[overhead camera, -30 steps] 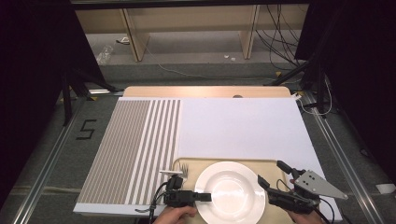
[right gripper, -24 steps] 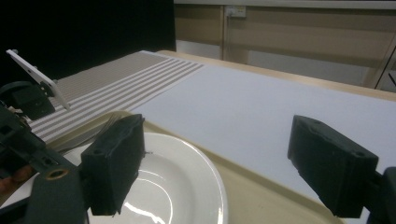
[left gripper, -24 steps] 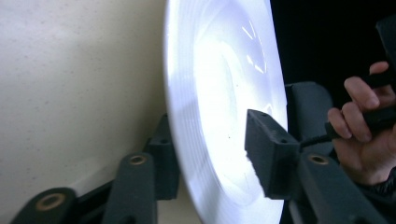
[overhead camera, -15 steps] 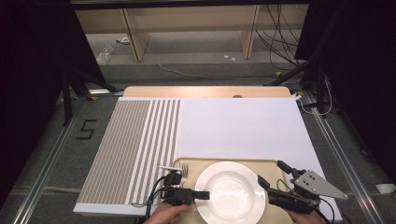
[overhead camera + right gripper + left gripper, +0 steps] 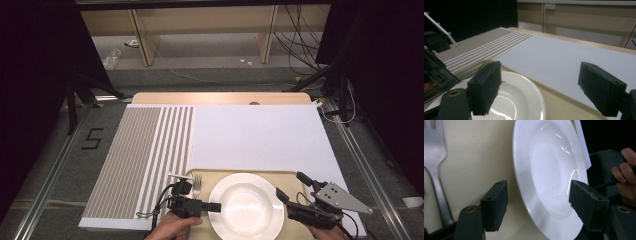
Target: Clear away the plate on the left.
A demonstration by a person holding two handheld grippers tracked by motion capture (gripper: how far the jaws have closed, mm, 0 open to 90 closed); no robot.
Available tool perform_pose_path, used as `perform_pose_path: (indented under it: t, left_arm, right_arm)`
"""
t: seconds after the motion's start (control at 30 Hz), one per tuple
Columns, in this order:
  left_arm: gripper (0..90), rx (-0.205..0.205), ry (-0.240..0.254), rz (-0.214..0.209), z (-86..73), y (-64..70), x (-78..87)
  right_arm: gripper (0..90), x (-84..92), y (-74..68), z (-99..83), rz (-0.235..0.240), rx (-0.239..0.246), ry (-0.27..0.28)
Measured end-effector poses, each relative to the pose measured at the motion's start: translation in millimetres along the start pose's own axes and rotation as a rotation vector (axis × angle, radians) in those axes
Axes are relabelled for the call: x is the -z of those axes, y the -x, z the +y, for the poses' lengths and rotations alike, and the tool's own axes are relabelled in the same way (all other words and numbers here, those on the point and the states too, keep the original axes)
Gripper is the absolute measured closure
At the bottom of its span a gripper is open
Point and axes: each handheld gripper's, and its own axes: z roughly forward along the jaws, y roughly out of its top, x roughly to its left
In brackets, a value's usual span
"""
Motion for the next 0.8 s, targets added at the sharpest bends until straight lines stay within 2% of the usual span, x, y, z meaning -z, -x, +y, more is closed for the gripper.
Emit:
perform_pose_path:
  t: [0.2, 0.3, 0.4, 0.63, 0.8]
  left_arm:
    - [31.0, -0.023, 0.014, 0.025, 1.4, 1.8, 4.4]
    - [30.9, -0.051, 0.024, 0.051, 2.0, 2.7, 7.1]
    - [30.9, -0.054, 0.031, 0.044, 4.7, 2.2, 11.0]
    - [30.9, -0.085, 0.106, 0.058, 12.1, -1.8, 31.3]
    - [30.9, -0.145, 0.166, 0.087, 13.8, 1.0, 39.7]
  right_arm:
    - [19.7, 0.0, -0.2, 0.0, 0.001, 0.000, 0.000]
    - [19.7, 0.0, -0.2, 0.0, 0.001, 0.000, 0.000]
    - [19.7, 0.2, -0.1, 0.1, 0.001, -0.001, 0.000]
    - [19.7, 0.0, -0.2, 0.0, 0.002, 0.000, 0.001]
    - [19.7, 0.0, -0.5, 0.1, 0.003, 0.000, -0.001]
